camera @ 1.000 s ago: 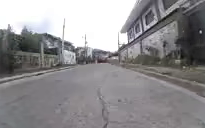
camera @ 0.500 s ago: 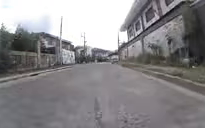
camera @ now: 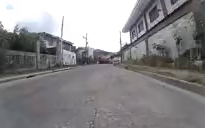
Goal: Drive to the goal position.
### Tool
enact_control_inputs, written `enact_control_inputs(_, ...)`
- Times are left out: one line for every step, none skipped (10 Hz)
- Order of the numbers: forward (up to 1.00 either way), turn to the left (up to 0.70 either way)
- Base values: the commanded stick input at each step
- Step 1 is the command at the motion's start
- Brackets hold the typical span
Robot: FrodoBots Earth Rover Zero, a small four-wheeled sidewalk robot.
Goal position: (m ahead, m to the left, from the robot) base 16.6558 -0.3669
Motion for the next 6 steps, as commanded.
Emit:
enact_control_inputs(1.0,-0.34)
enact_control_inputs(1.0,-0.34)
enact_control_inputs(0.55,-0.19)
enact_control_inputs(0.0,0.0)
enact_control_inputs(0.0,0.0)
enact_control_inputs(0.0,-0.31)
